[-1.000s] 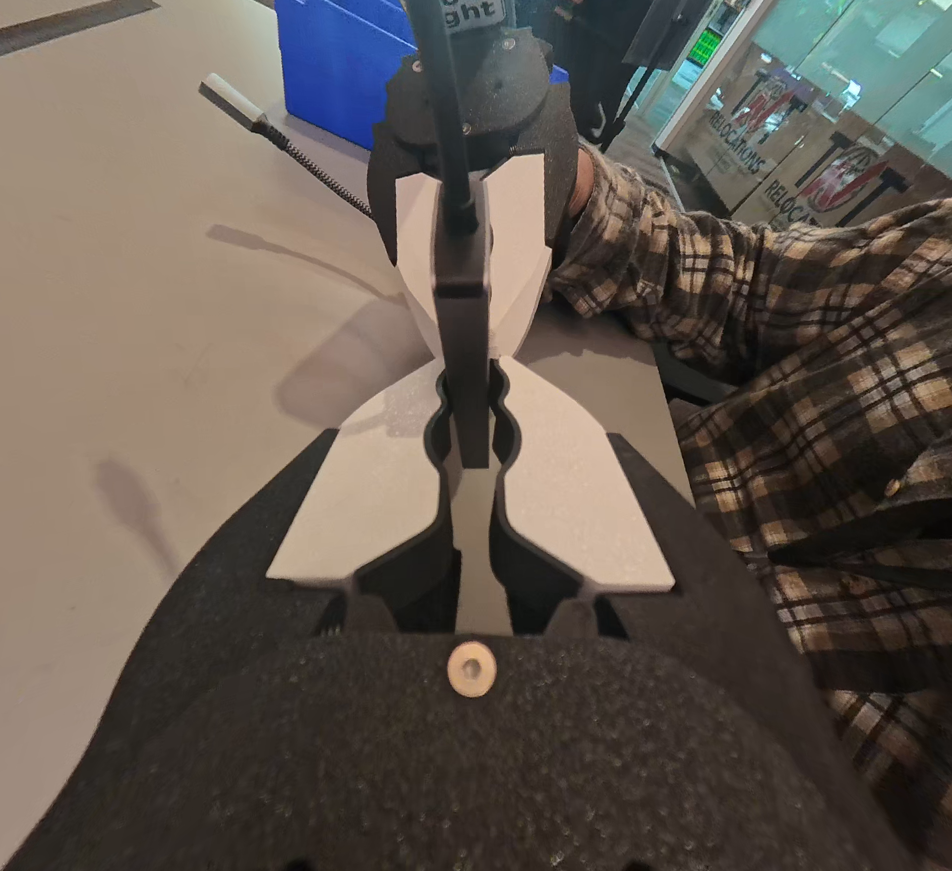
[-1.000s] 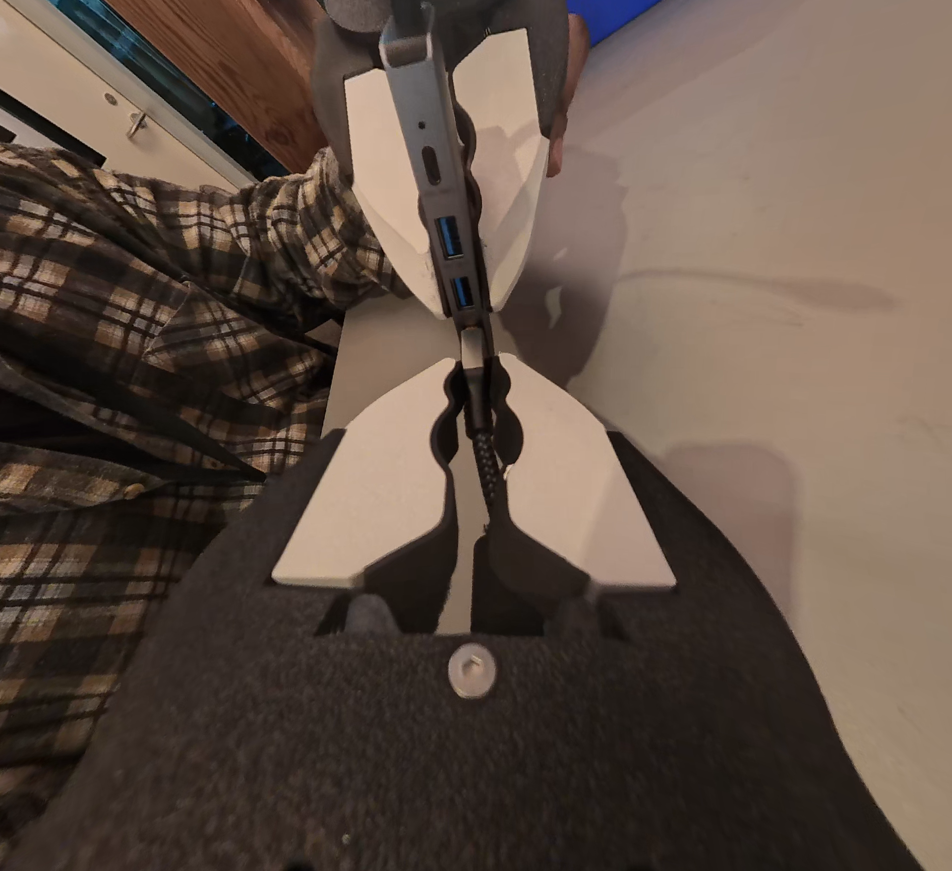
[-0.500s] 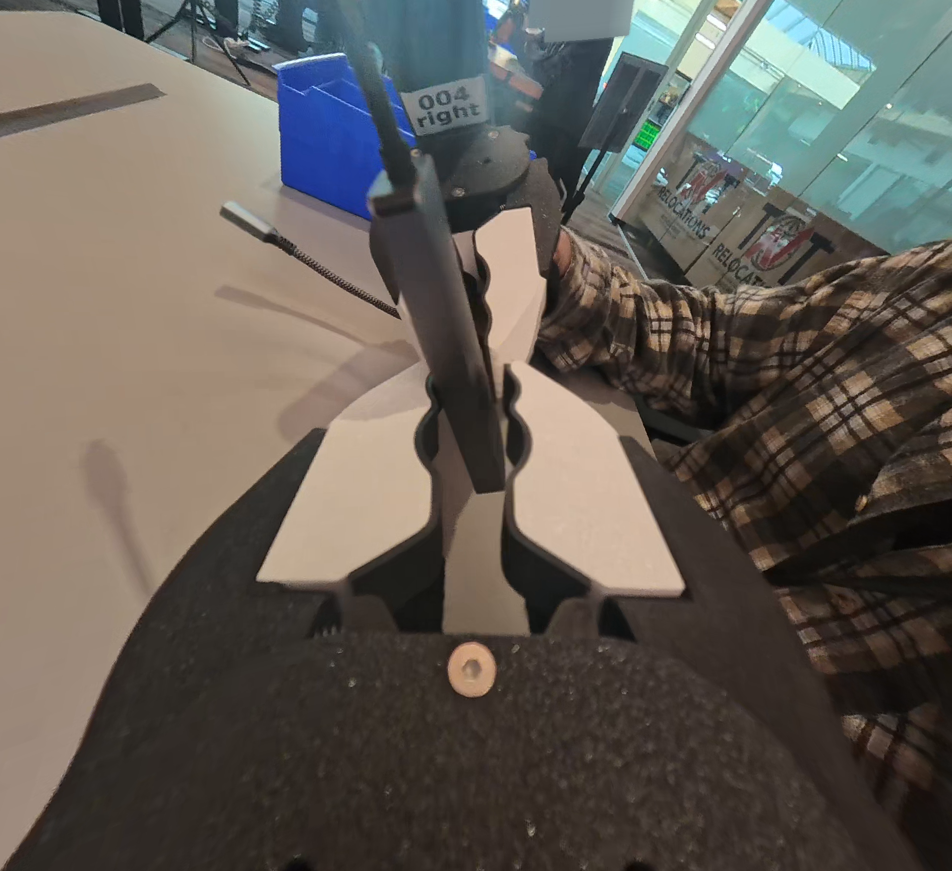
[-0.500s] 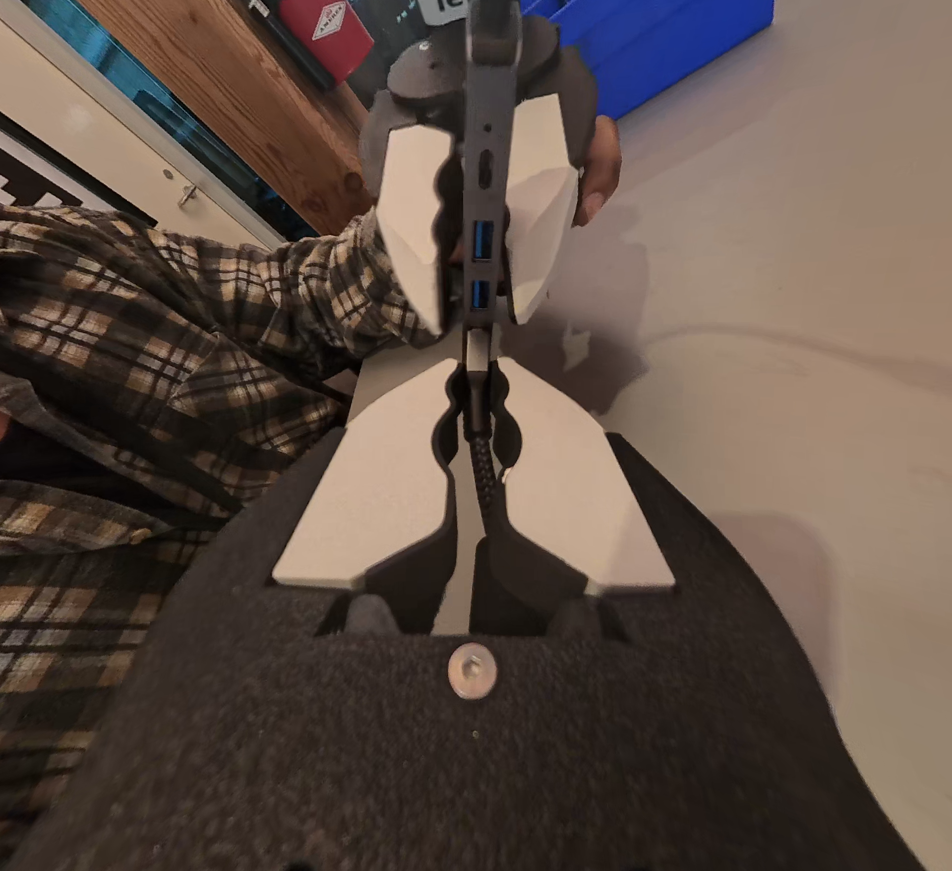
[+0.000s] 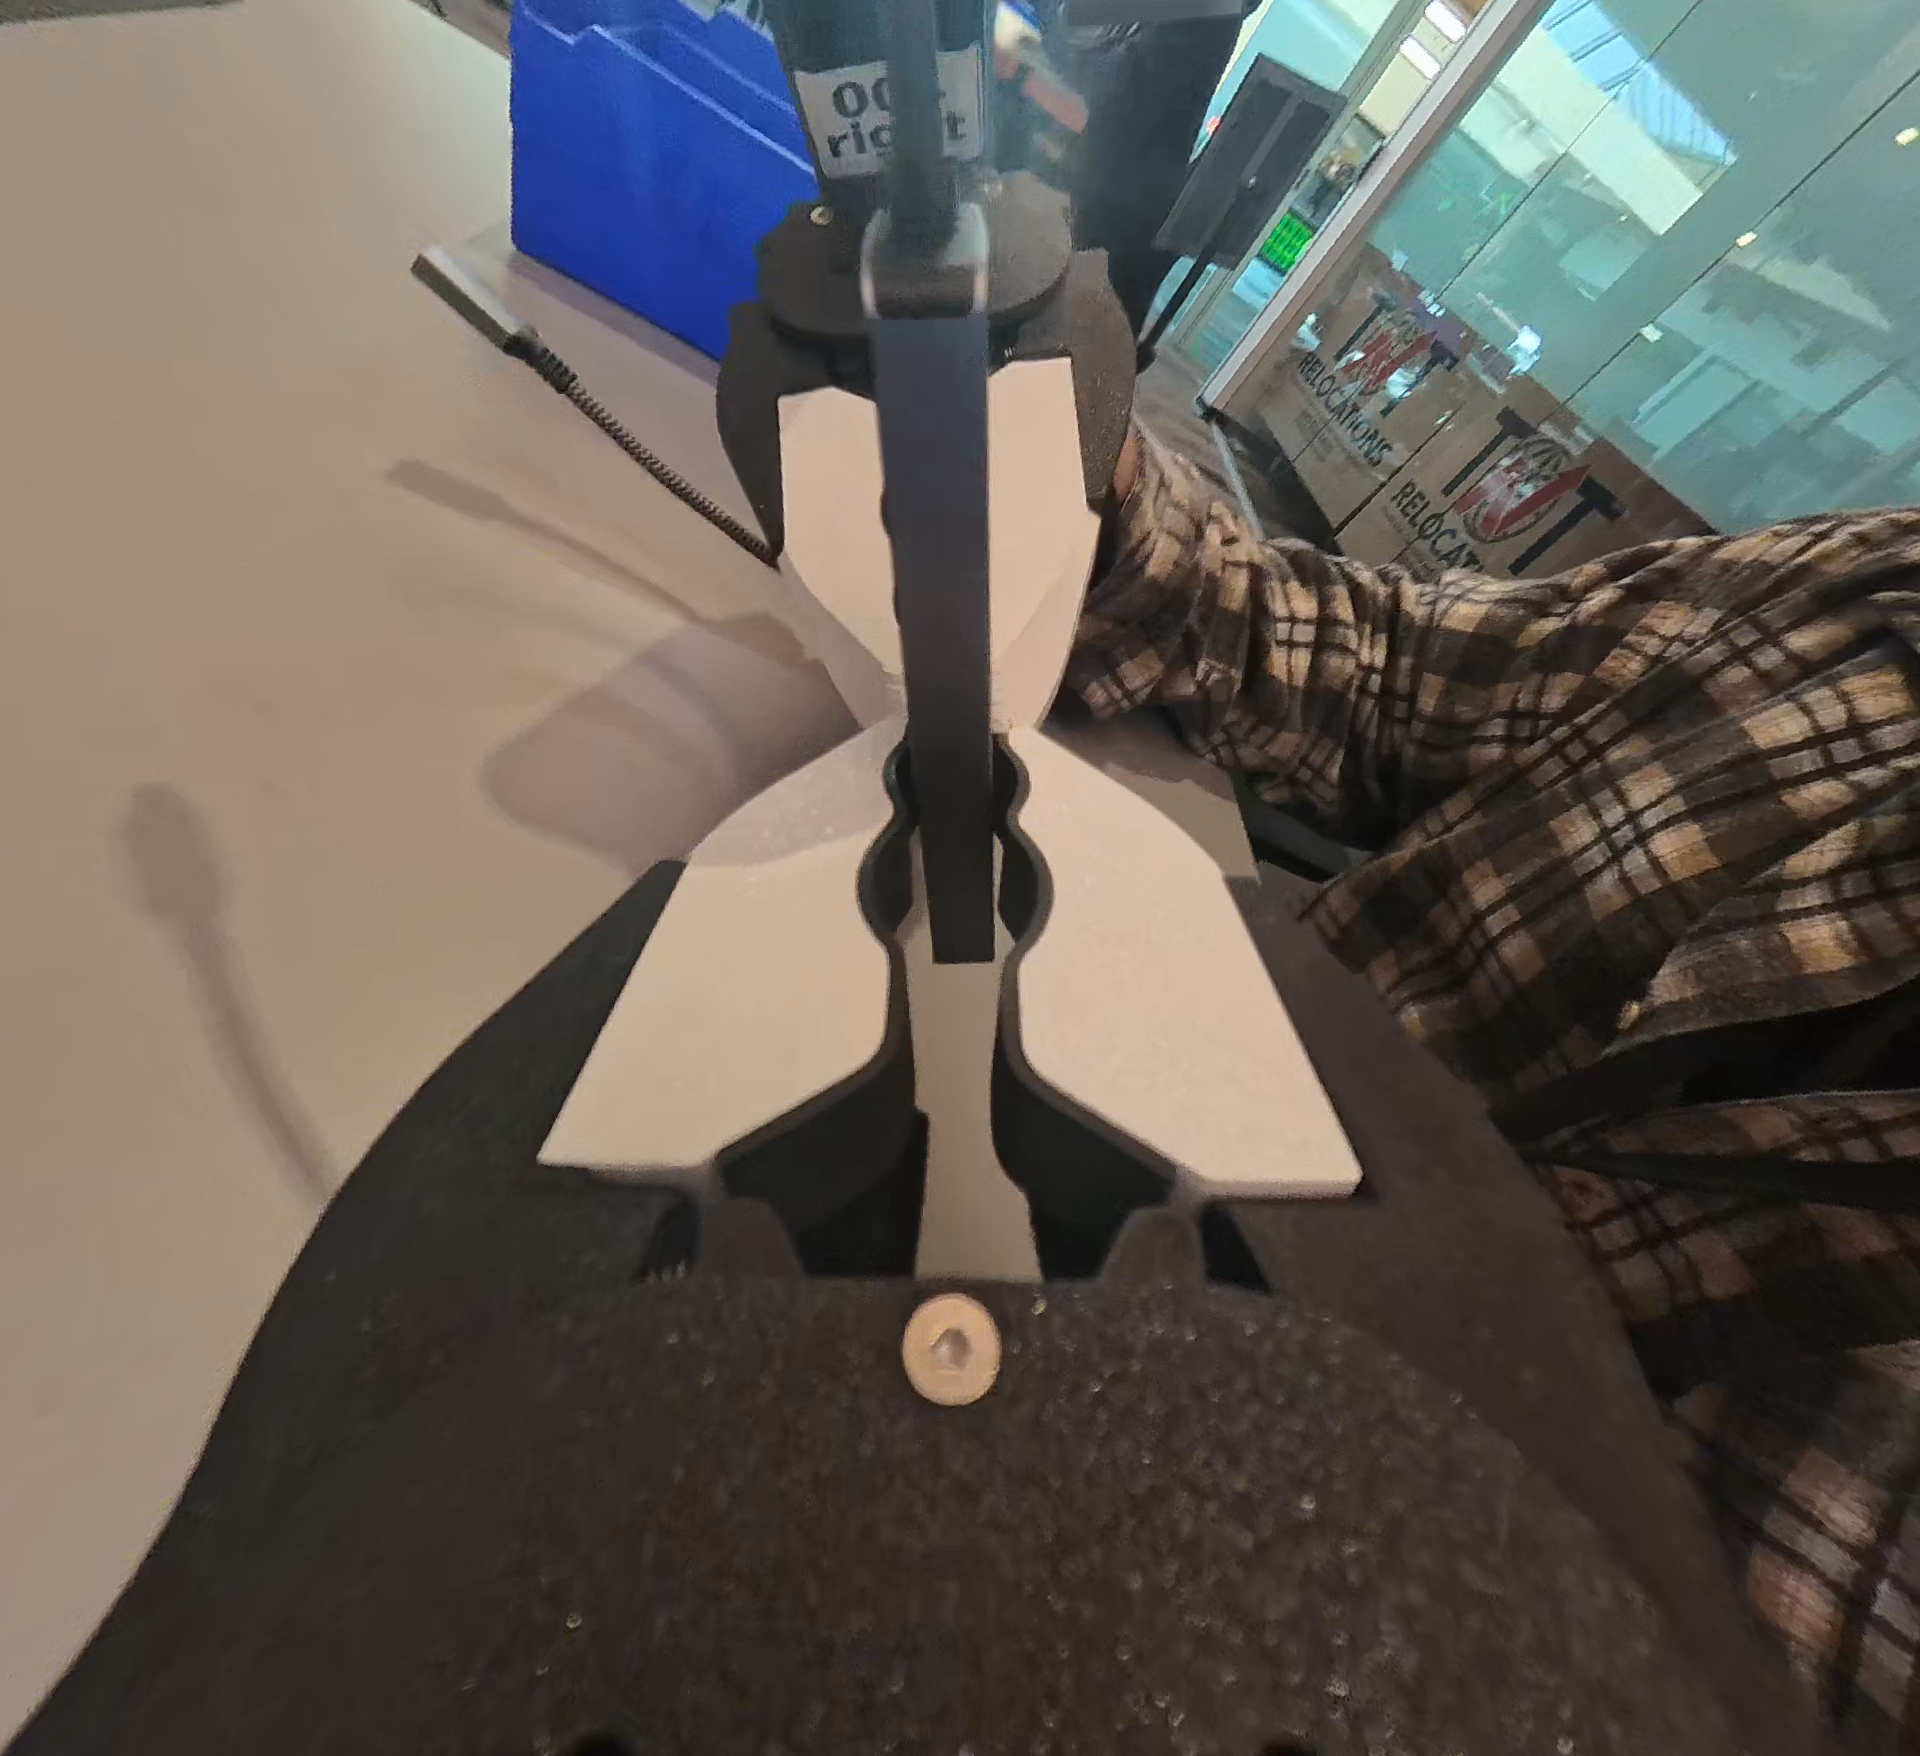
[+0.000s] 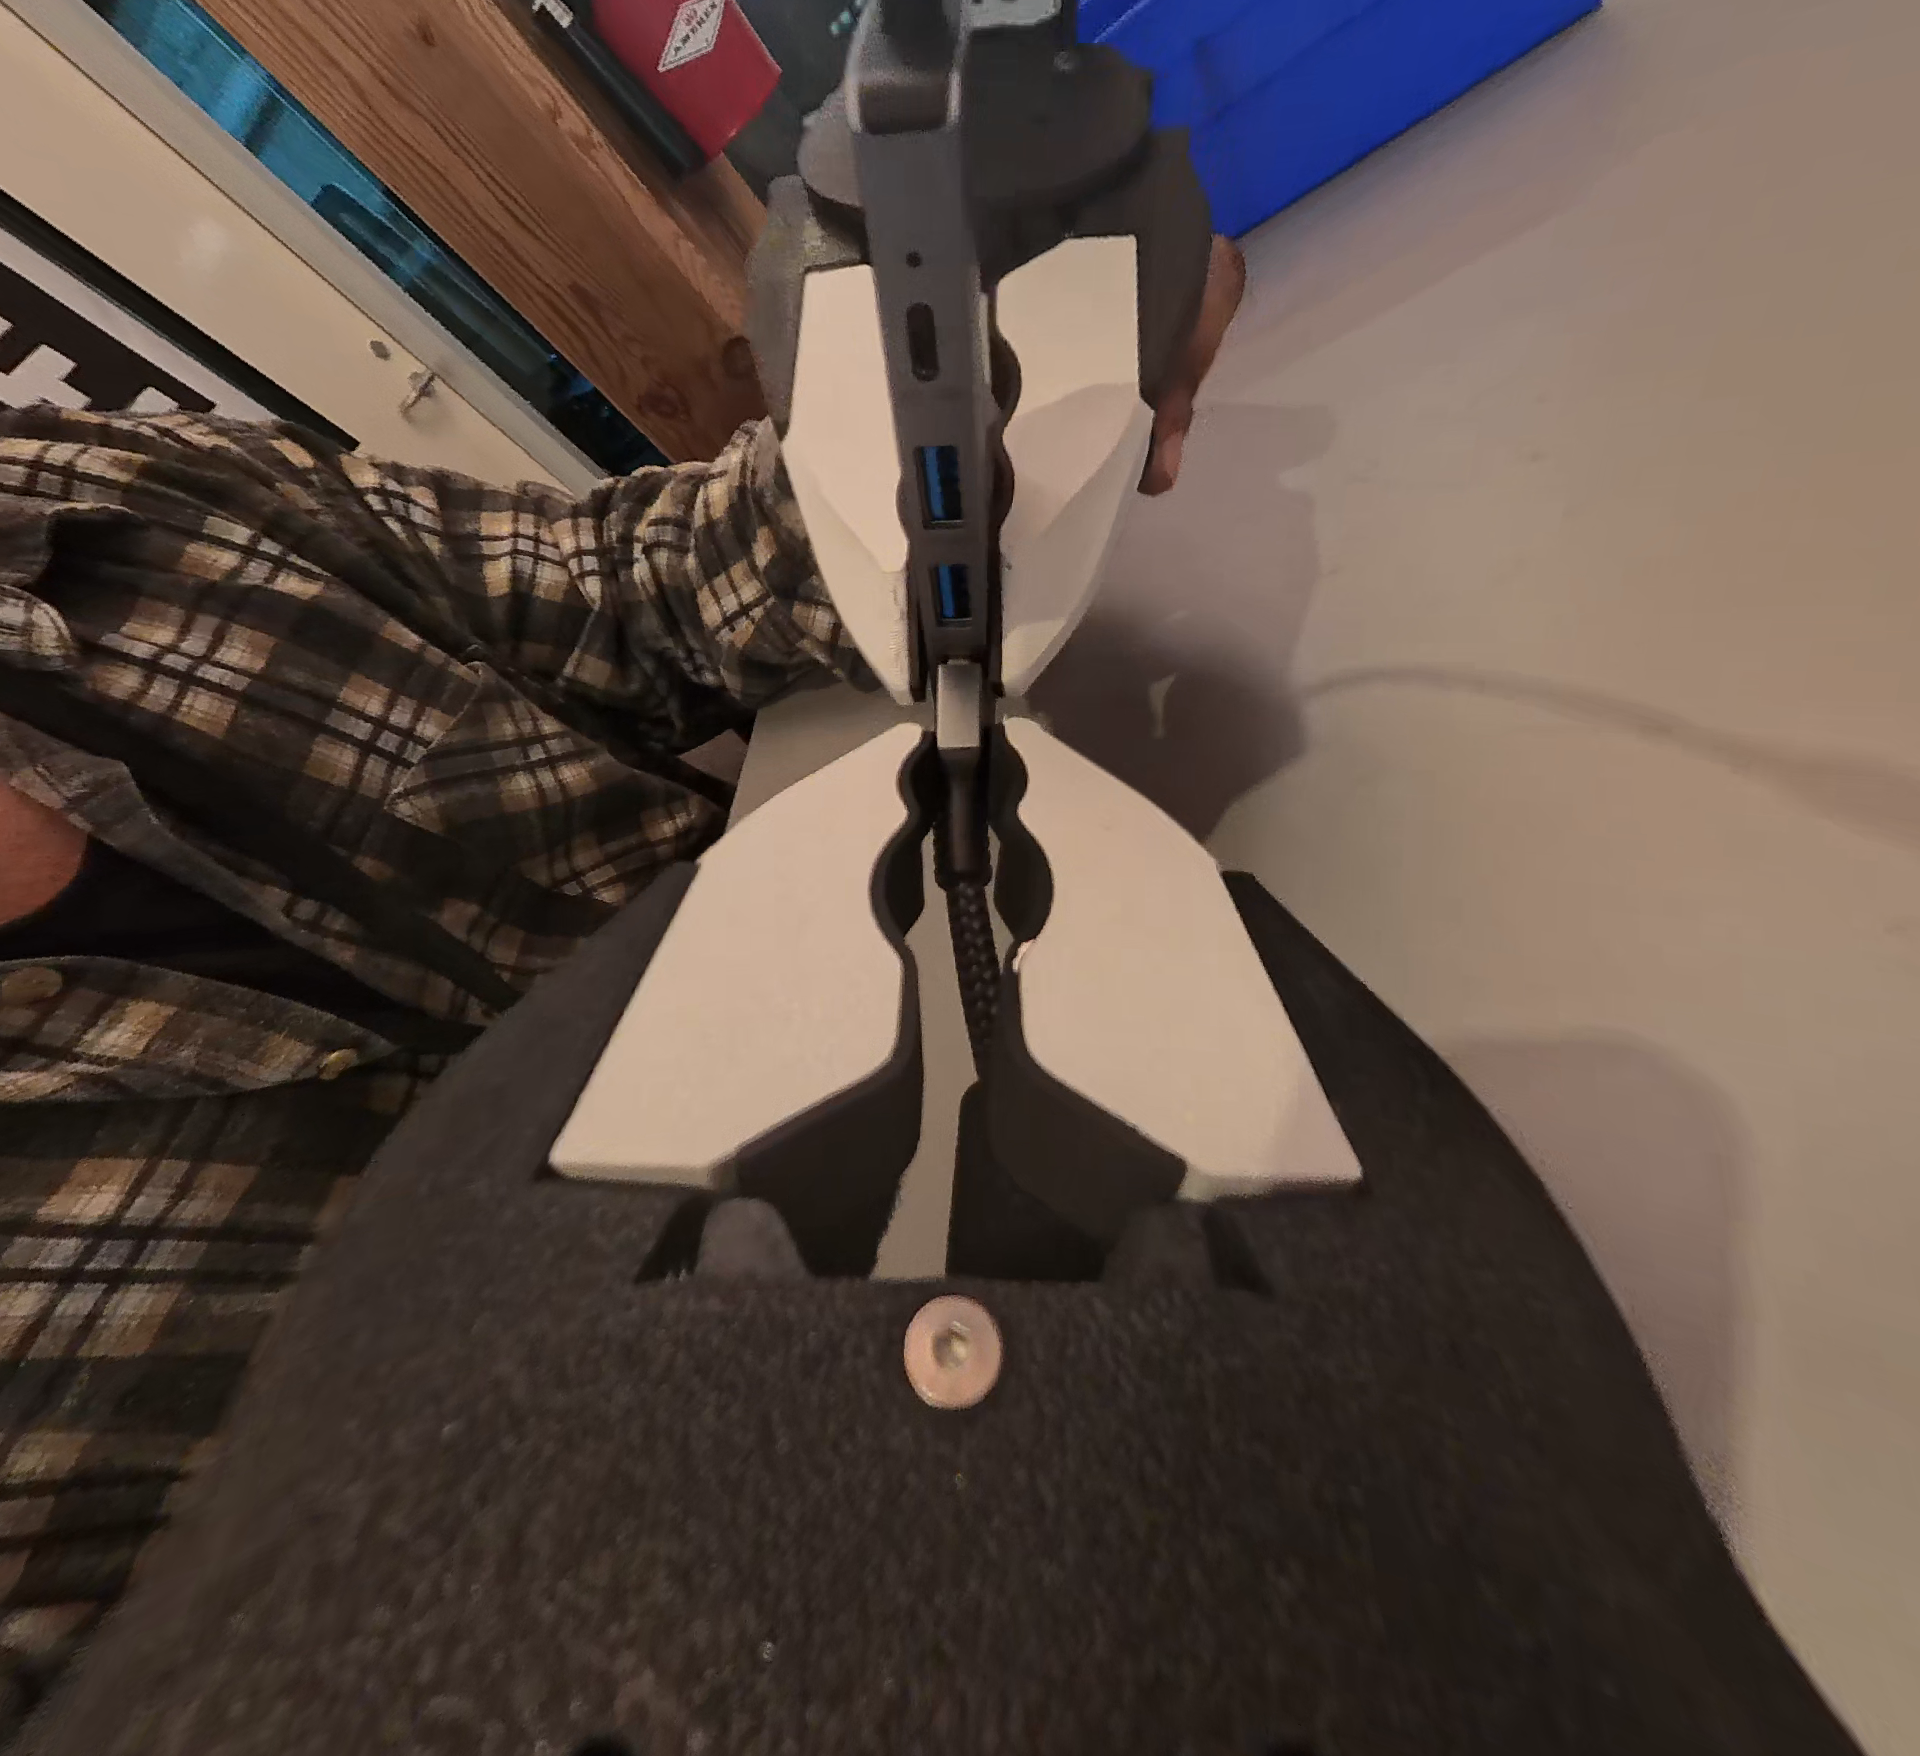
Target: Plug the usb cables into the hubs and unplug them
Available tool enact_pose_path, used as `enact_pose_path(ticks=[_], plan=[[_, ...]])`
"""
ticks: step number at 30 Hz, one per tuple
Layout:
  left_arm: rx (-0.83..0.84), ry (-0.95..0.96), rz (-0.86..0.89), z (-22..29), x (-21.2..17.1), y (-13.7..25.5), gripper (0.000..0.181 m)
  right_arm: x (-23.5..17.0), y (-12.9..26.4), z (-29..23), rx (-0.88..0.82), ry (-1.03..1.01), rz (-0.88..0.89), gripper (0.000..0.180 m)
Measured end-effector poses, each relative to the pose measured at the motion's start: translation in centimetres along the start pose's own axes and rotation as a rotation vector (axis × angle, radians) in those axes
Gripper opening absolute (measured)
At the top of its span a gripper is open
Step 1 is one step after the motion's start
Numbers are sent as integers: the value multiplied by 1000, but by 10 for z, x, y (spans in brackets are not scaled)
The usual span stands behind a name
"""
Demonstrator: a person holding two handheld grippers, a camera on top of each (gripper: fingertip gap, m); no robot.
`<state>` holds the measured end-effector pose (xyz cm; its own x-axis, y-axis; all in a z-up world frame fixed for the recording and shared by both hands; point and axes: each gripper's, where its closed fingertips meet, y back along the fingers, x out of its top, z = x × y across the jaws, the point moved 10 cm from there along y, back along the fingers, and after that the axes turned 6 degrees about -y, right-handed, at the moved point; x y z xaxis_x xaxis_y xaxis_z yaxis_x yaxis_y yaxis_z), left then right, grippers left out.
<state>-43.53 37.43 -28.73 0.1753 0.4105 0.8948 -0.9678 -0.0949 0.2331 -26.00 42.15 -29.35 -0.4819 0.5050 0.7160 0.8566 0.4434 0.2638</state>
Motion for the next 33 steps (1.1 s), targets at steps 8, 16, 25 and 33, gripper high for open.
enact_pose_path(ticks=[8, 16, 25, 33], plan=[[93, -81, -70, 8, 4, 6, 12, -1, 1, -3, -21, 34, -22, 9], [283, -94, 113, -5, 18, 68, 11, 15, 65, -5, -161, 41, 211, 8], [263, -95, 302, -11, 8, 75, 11, -3, 58, -1, -208, 57, 284, 8], [305, -39, 360, -22, -2, 72, 11, -2, 59, -6, -241, 75, 321, 8]])
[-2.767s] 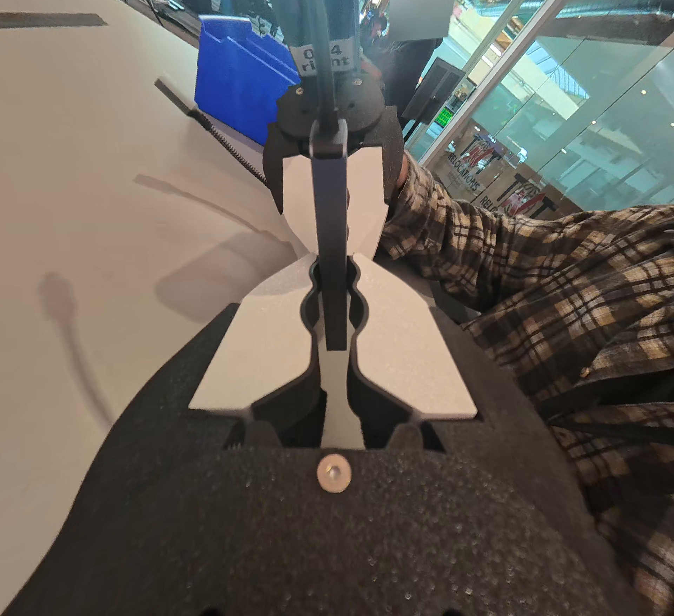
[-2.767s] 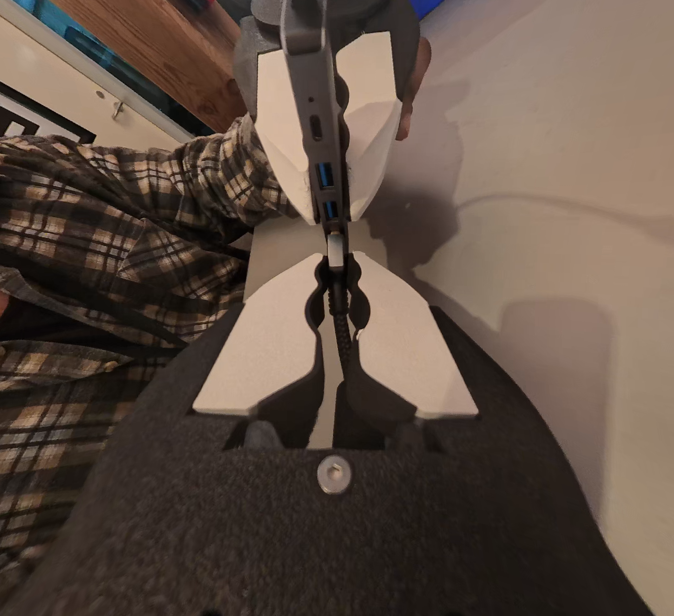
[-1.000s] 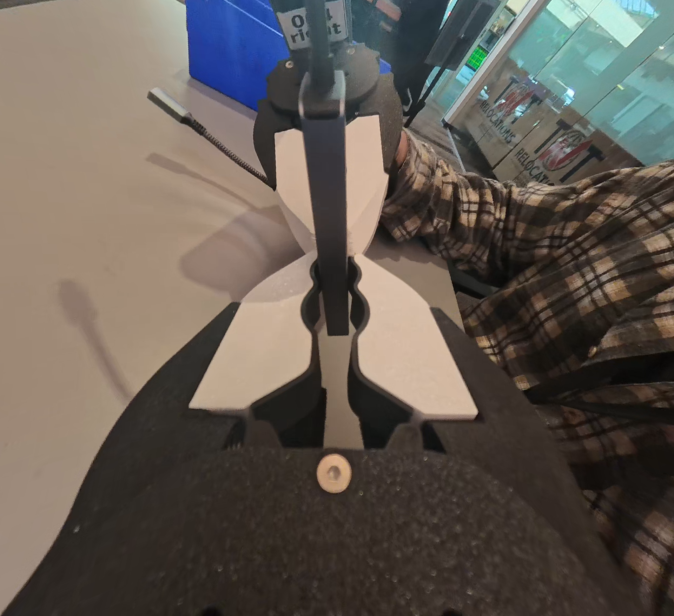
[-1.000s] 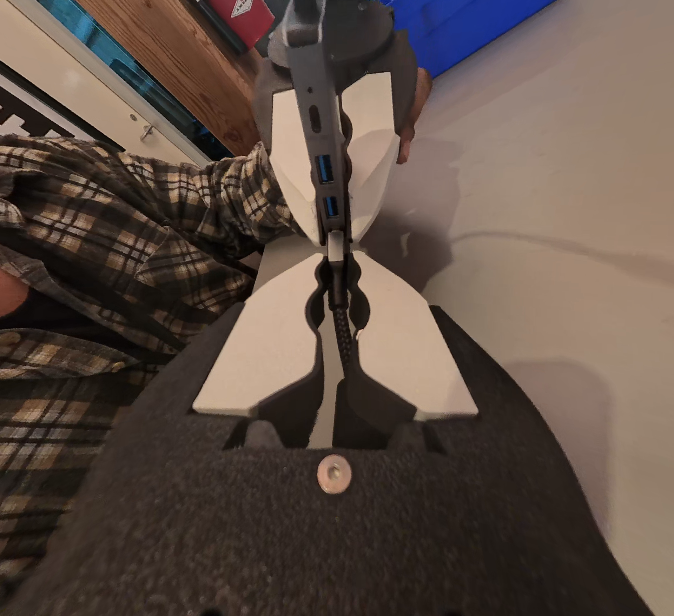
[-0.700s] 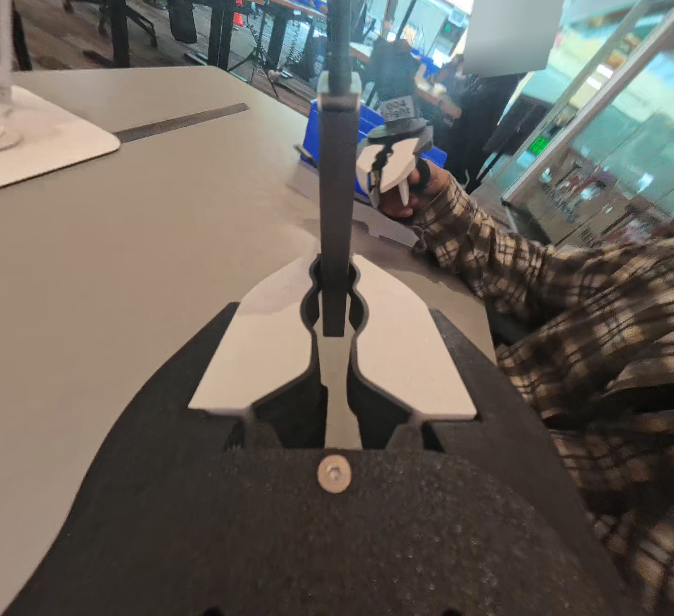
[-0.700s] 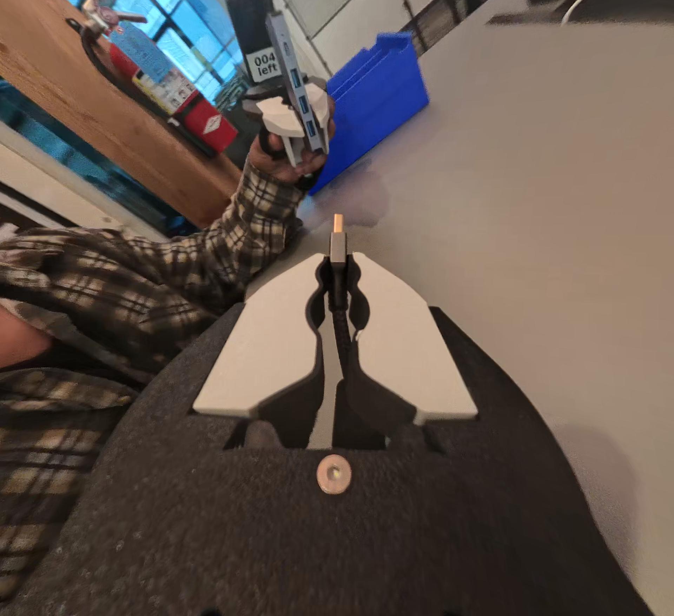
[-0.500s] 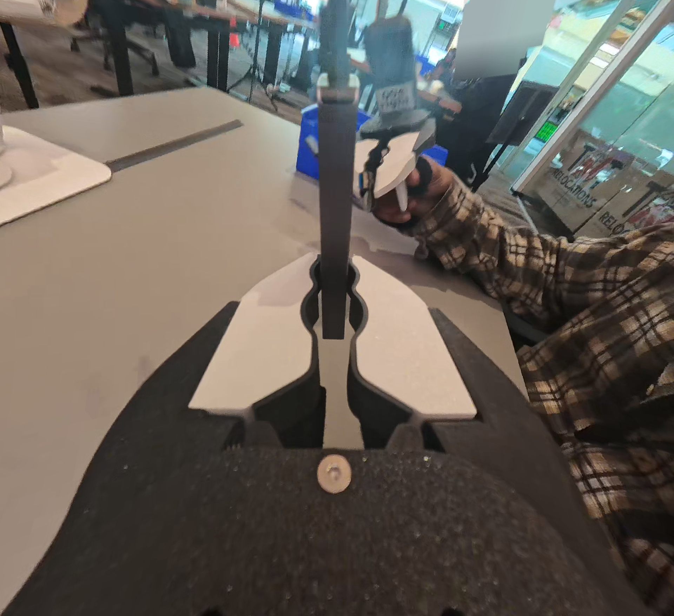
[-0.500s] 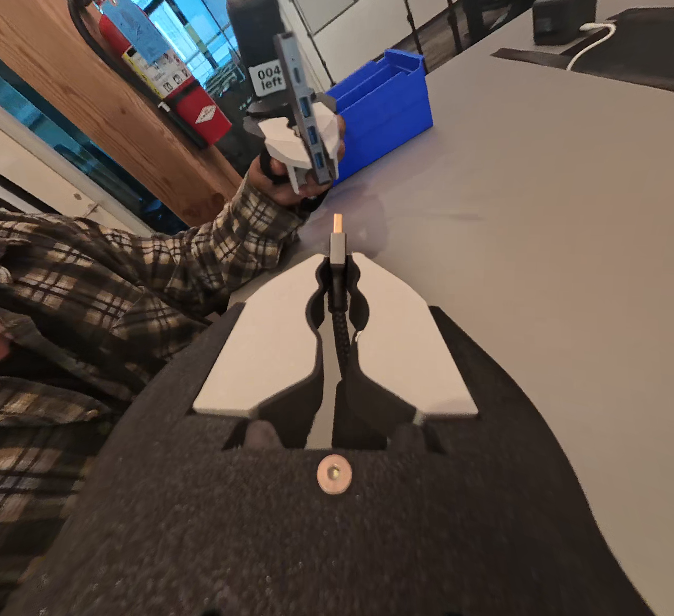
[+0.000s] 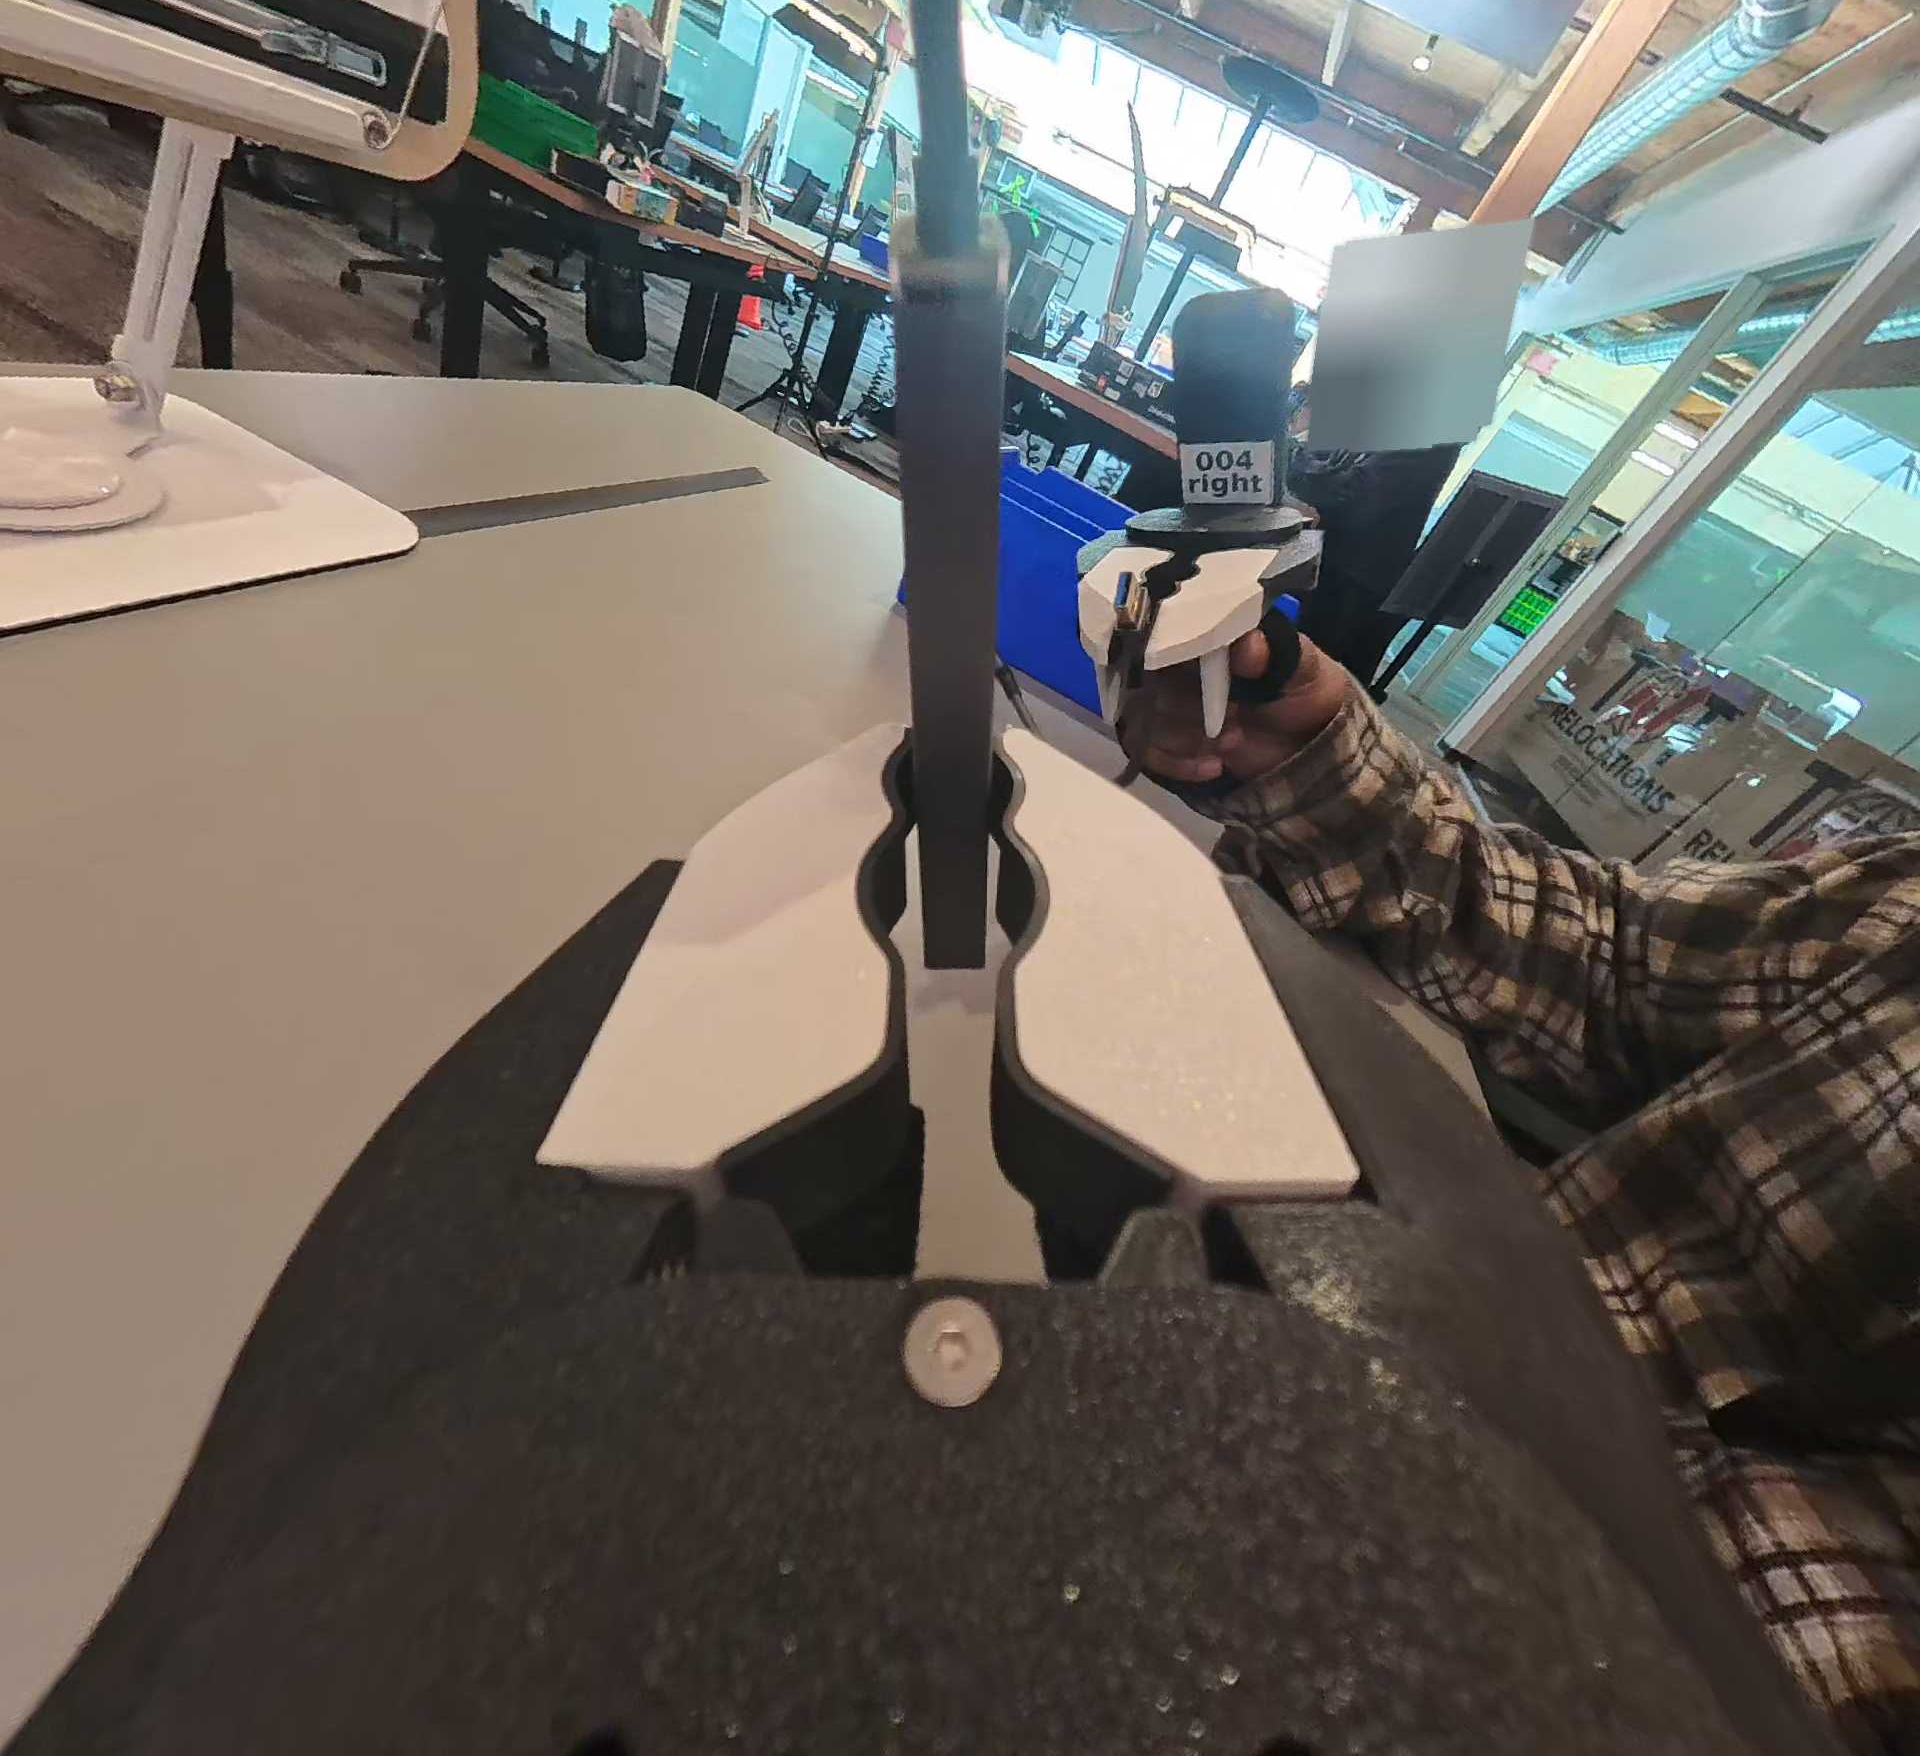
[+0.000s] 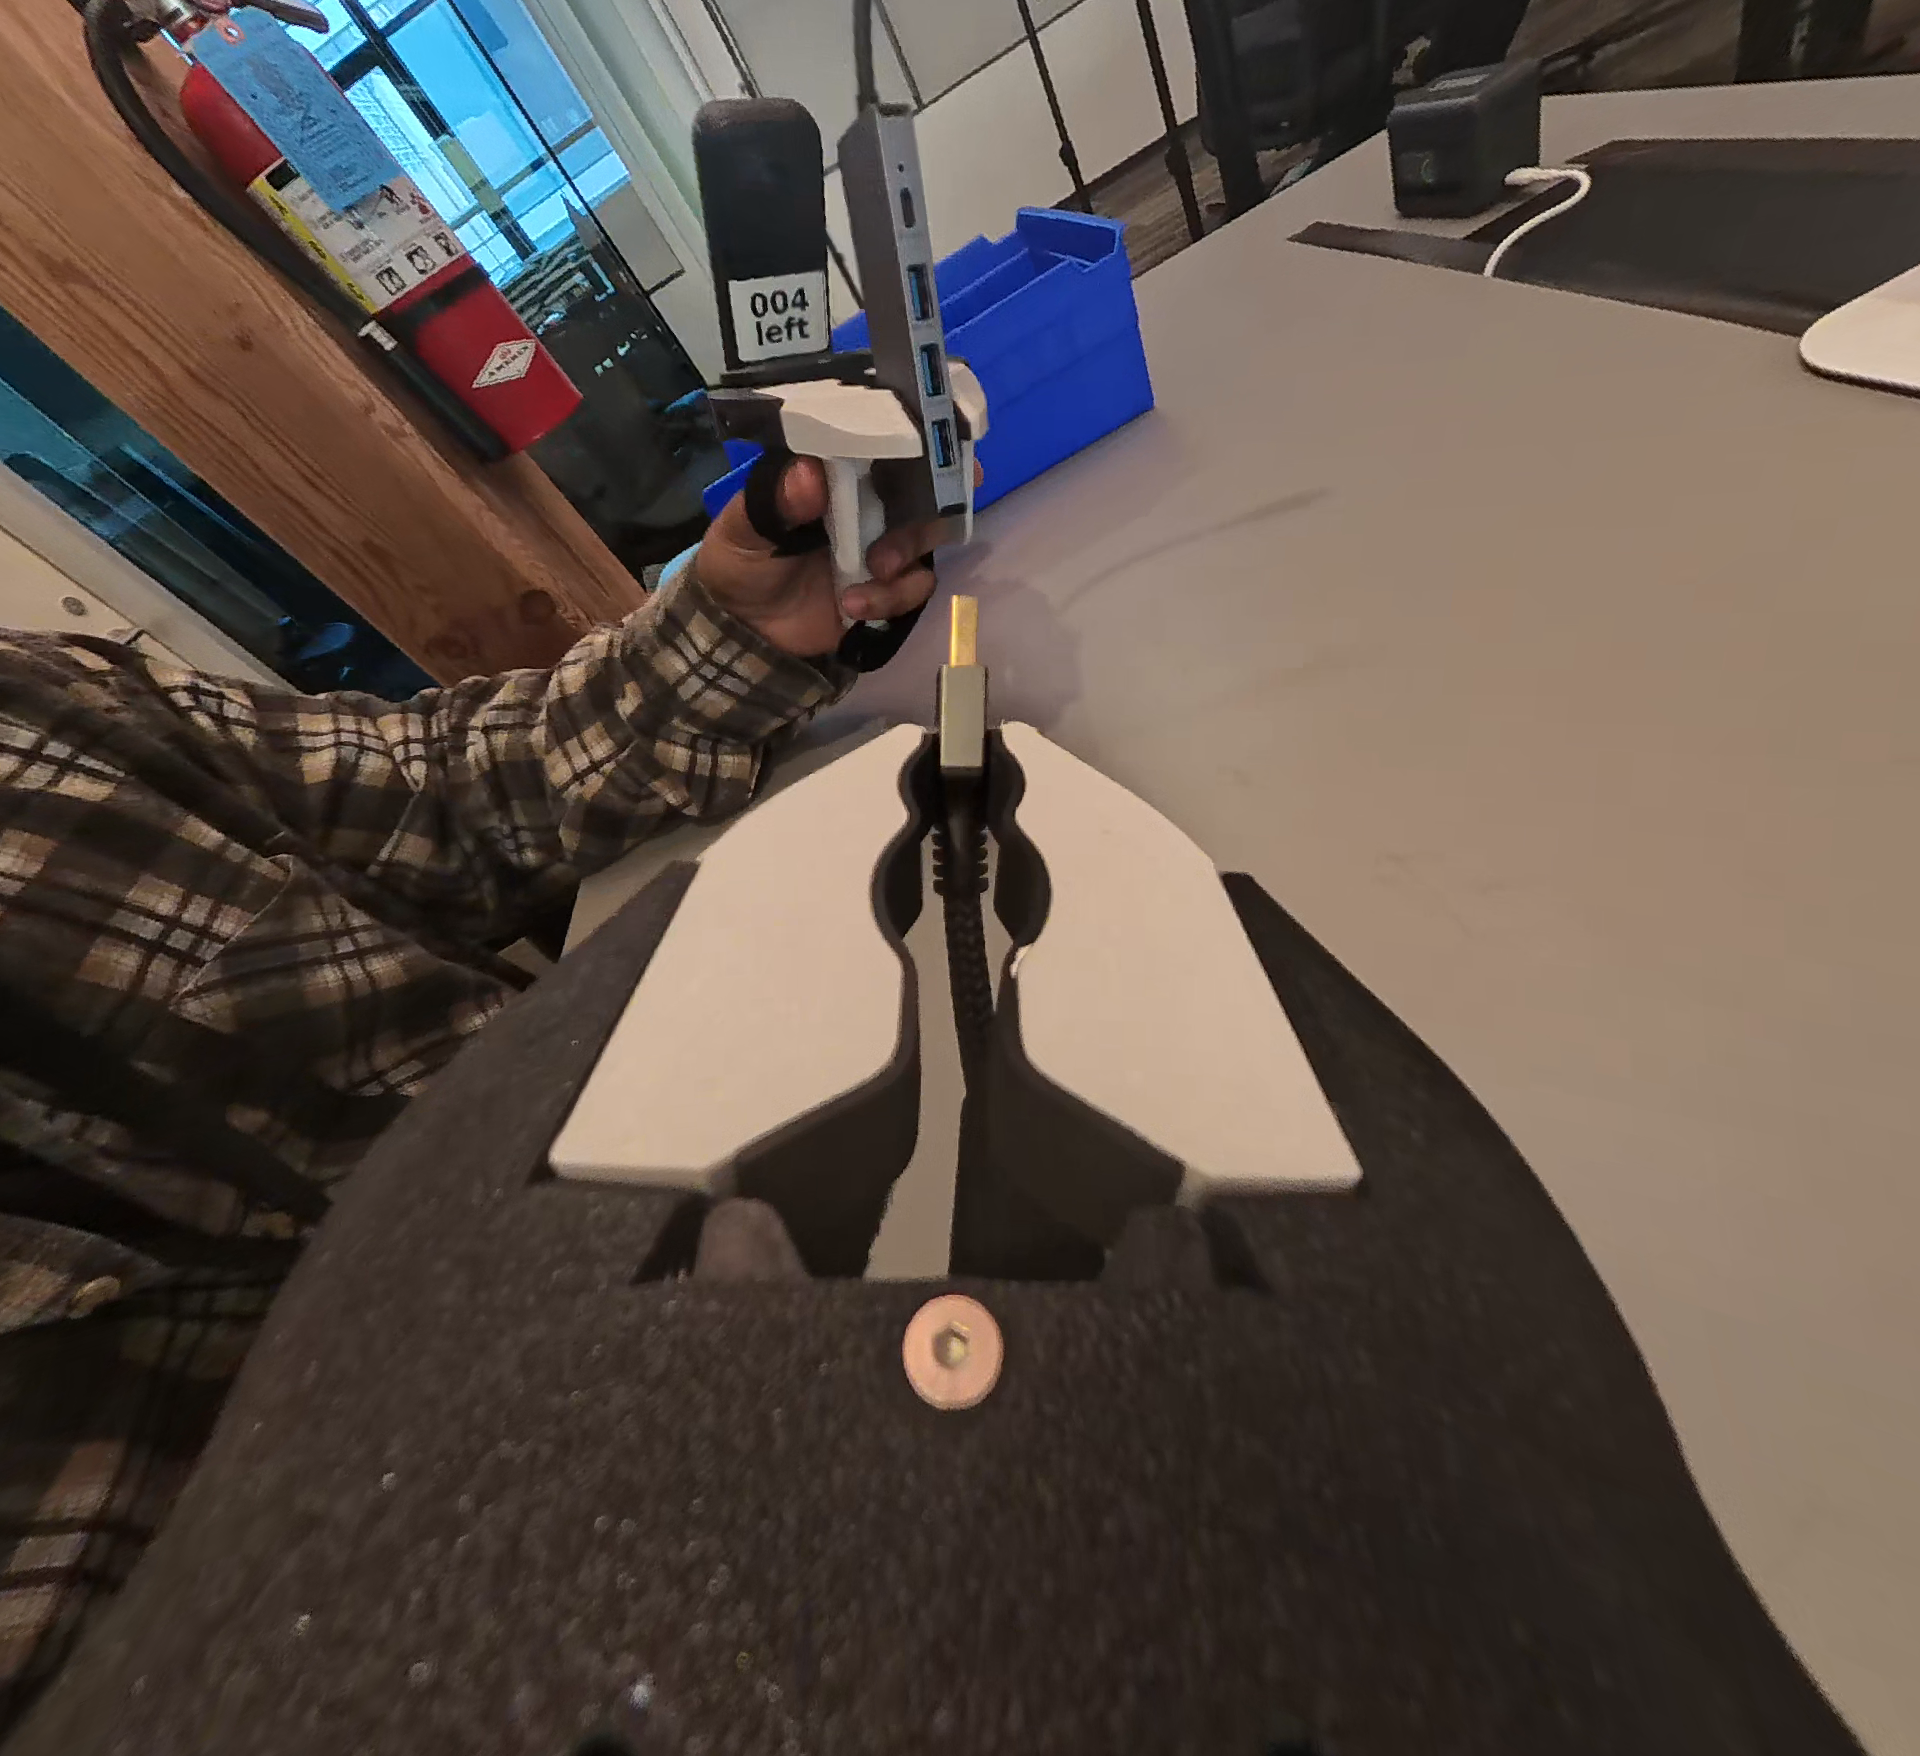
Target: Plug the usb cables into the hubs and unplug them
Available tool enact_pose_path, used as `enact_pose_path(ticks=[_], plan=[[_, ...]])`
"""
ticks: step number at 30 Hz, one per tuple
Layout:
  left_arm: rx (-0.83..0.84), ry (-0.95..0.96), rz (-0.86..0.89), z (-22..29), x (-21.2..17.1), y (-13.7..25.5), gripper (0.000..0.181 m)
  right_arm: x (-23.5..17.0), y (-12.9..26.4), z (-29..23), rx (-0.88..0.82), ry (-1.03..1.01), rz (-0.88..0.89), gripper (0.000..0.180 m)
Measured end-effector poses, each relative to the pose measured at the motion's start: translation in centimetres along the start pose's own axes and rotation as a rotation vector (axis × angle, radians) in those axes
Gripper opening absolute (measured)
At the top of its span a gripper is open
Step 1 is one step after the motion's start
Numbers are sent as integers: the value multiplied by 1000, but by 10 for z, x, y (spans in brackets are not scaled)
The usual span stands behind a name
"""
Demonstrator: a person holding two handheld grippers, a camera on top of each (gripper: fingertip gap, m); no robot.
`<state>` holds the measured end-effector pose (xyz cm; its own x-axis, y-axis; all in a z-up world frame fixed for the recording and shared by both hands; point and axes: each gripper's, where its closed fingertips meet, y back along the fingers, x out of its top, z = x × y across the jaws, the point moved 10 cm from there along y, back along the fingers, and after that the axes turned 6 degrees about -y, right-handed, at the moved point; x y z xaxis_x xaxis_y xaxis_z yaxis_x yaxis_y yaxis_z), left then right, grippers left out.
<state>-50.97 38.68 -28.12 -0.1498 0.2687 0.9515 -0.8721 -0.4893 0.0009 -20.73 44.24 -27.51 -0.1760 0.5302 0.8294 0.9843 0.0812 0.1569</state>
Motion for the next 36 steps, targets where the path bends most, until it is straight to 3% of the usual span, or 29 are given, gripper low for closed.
enact_pose_path(ticks=[14, 21, 27, 36], plan=[[73, -39, -33, -1, -3, -3, 11, -1, -4, -1, -50, 12, 1, 8], [87, -59, -7, 3, 3, 1, 11, 18, 10, -10, -90, 12, 79, 8], [108, -70, -9, 2, 3, 3, 11, 65, 54, -40, -188, 34, 148, 8], [97, -31, 46, 3, 7, 7, 11, 134, 181, -97, -521, 99, 192, 8]])
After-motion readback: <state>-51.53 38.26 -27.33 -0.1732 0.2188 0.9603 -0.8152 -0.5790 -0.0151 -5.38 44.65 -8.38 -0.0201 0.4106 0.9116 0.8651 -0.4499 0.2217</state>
